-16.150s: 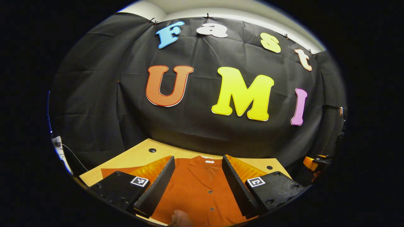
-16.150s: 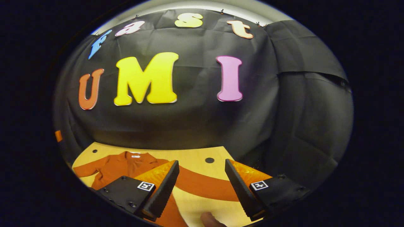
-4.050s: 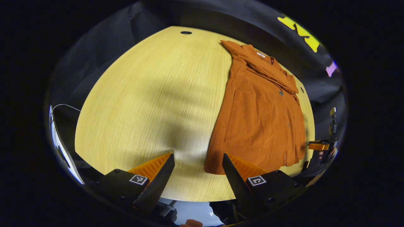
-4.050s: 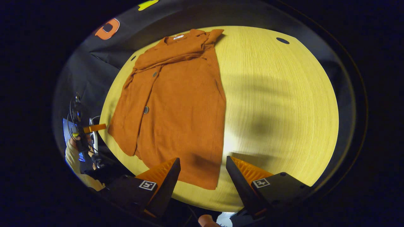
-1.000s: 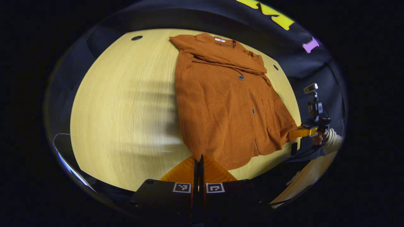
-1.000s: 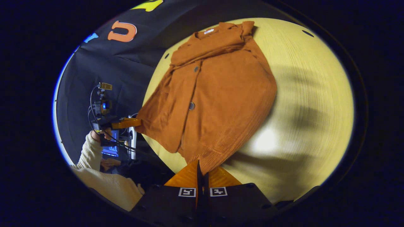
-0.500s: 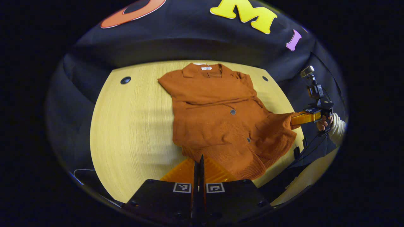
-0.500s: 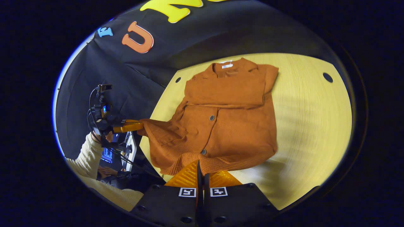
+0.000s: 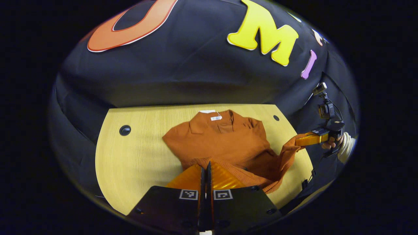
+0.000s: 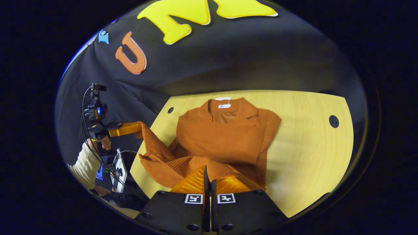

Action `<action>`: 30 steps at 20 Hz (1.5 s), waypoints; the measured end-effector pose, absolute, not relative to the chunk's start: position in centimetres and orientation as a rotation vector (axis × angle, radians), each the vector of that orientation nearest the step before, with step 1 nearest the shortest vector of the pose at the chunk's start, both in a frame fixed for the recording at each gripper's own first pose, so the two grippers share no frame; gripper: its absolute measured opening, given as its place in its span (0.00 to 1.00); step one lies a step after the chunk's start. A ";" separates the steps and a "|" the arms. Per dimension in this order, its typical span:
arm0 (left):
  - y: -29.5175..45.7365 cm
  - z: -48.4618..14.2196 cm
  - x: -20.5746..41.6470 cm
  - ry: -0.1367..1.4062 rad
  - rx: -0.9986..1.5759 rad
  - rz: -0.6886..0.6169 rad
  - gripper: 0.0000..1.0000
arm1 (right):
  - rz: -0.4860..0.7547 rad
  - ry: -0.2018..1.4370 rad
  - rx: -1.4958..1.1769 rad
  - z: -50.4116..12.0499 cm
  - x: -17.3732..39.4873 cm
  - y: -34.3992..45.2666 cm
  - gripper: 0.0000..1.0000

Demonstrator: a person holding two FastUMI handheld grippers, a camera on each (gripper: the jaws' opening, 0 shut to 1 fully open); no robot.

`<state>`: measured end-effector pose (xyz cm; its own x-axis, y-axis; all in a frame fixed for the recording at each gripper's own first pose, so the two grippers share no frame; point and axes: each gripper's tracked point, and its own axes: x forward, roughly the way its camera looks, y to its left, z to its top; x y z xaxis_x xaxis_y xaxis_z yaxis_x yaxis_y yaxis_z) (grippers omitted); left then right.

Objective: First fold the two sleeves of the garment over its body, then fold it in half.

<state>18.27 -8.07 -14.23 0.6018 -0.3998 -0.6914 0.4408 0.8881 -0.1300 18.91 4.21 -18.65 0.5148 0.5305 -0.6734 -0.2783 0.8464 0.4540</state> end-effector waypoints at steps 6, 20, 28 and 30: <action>-9.8 -15.9 25.8 0.747 0.024 -0.480 0.03 | 0.421 0.847 0.420 -17.6 26.6 3.7 0.01; -7.1 -23.2 33.2 0.701 -0.668 -0.233 0.03 | 0.046 0.847 0.806 -26.9 36.5 -2.4 0.01; -4.1 -23.0 33.6 0.581 -1.007 -0.034 0.04 | -0.091 0.769 1.127 -26.7 35.8 -6.4 0.01; -4.0 -23.7 34.0 0.539 -1.082 0.016 0.04 | -0.105 0.757 1.144 -26.8 35.8 -6.3 0.01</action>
